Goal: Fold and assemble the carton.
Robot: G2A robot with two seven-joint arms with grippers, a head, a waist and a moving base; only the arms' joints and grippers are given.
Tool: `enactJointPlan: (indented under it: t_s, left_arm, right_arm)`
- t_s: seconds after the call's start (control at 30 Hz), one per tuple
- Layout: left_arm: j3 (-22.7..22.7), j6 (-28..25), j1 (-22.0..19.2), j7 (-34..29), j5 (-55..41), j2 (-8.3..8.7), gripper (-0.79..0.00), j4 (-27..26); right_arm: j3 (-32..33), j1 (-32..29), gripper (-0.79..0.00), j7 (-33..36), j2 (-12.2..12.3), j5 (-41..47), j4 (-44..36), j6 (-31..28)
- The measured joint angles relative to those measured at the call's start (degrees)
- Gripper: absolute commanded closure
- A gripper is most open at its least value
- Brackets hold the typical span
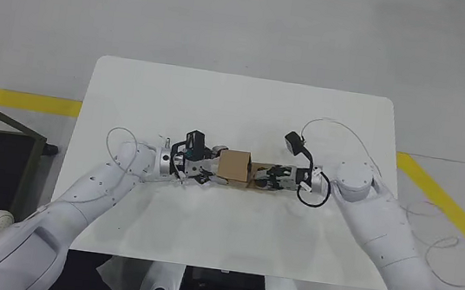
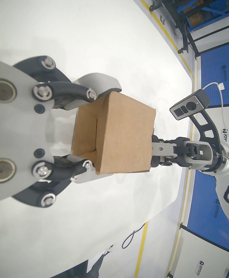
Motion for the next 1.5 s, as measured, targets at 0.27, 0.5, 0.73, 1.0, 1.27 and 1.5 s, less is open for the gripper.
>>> enactJointPlan:
  t_s: [0.27,0.5,0.73,1.0,1.27,1.5]
  left_arm:
    - [-0.2,-0.1,0.3,0.2,0.1,0.12,-0.391,-0.6]
    - [-0.6,0.0,0.4,0.1,0.0,0.24,-0.391,-0.5]
    - [-0.8,0.0,0.5,0.1,-0.2,0.27,-0.391,-0.3]
    - [-1.0,0.1,0.6,0.1,-0.4,0.27,-0.397,-0.1]
    - [-1.1,0.0,0.7,0.0,-0.3,0.30,-0.391,-0.1]
    - [-1.1,-0.2,0.7,0.0,-0.3,0.28,-0.388,-0.2]
  right_arm:
    - [-4.9,3.4,0.000,0.3,-3.0,3.3,5.0,-2.4]
    - [-7.0,6.0,0.000,2.2,-4.7,4.7,10.1,-4.9]
    - [-2.6,4.8,0.000,3.0,-2.5,2.9,8.8,-5.4]
    - [7.6,-2.2,0.000,-2.5,2.7,-5.7,-0.8,1.8]
    - [11.3,-8.1,0.000,-1.1,5.9,-19.1,-14.1,9.2]
    - [11.2,-9.7,-0.055,-2.6,6.0,-18.3,-15.4,7.3]
